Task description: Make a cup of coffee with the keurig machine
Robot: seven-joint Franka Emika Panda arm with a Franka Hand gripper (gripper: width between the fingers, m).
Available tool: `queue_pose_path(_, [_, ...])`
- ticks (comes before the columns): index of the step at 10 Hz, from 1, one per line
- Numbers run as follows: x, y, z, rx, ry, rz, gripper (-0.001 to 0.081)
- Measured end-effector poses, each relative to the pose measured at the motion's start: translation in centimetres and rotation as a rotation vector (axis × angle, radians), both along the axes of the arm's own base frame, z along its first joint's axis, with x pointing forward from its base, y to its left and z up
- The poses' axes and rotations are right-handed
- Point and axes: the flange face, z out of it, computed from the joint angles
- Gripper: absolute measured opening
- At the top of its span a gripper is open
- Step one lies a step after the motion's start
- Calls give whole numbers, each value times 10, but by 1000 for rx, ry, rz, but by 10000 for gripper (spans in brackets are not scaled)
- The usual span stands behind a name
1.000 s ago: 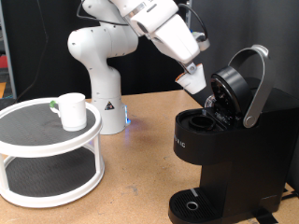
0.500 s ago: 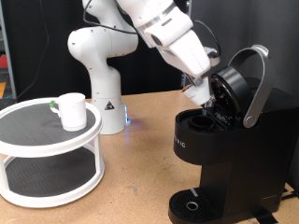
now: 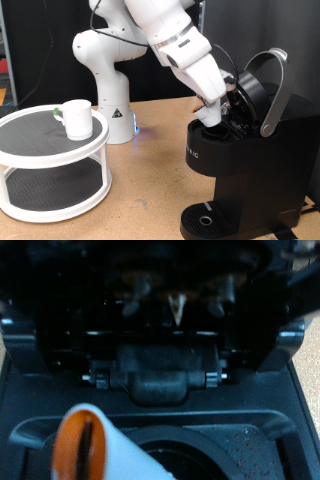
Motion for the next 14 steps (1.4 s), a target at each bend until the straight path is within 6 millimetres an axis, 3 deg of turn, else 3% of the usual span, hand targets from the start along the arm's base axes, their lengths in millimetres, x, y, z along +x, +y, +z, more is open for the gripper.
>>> queue_pose_path(5, [13, 3, -9, -9, 34, -34, 21])
queue_pose_path(10, [24, 19, -18, -63, 119, -46, 21])
queue_pose_path(14, [25, 23, -18, -90, 136, -40, 21])
